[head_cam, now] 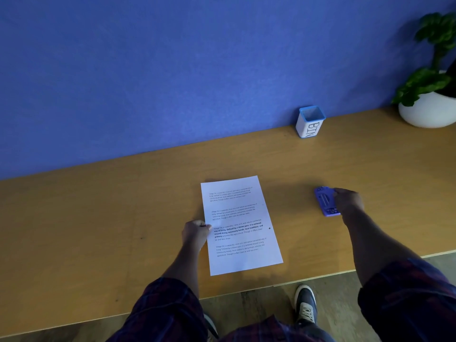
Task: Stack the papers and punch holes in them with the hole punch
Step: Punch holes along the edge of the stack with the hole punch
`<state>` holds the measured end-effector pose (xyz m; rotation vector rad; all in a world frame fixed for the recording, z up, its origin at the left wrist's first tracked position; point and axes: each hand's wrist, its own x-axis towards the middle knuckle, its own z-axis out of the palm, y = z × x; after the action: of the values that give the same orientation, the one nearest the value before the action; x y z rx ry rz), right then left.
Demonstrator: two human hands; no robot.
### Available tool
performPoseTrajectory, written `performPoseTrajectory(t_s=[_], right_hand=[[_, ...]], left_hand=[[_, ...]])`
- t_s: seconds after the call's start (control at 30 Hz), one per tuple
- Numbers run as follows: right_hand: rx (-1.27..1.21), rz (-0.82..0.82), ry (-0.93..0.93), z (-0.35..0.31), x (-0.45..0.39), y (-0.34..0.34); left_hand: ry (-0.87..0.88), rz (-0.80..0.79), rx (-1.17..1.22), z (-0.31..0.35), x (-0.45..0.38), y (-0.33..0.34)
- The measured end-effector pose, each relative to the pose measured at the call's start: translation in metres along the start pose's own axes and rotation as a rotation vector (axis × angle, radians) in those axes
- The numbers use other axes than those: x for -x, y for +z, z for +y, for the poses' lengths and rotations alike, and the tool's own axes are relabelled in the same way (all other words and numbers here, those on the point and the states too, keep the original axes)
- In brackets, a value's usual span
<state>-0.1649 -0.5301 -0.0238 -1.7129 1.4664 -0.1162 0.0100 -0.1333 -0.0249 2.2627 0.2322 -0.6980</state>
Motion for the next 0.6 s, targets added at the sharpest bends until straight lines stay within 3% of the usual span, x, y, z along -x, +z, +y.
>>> performPoseTrajectory(t_s=[0.2,0.33,0.47,0.53,0.6], right_hand=[[0.065,0.036,0.019,-0.004,0.004,0.0],[0.157,0.194,0.079,-0.016,0.021,0.004],[0.112,0.234,-0.216,-0.029,0.048,0.025],[0.053,0.13,-0.398,-0.031,0.064,0.041],[0.039,-0.007,-0.453,-0.033,0.08,0.056]], left_hand=[[-0.001,-0.001,0.019,-0.001,0.0,0.001],[0.003,-0.001,0.014,-0.001,0.0,0.0],[-0.004,-0.021,0.027,-0.001,-0.001,-0.001],[0.0,-0.028,0.041,-0.001,-0.001,-0.002],[0.023,-0.027,0.049,-0.004,-0.001,-0.002]])
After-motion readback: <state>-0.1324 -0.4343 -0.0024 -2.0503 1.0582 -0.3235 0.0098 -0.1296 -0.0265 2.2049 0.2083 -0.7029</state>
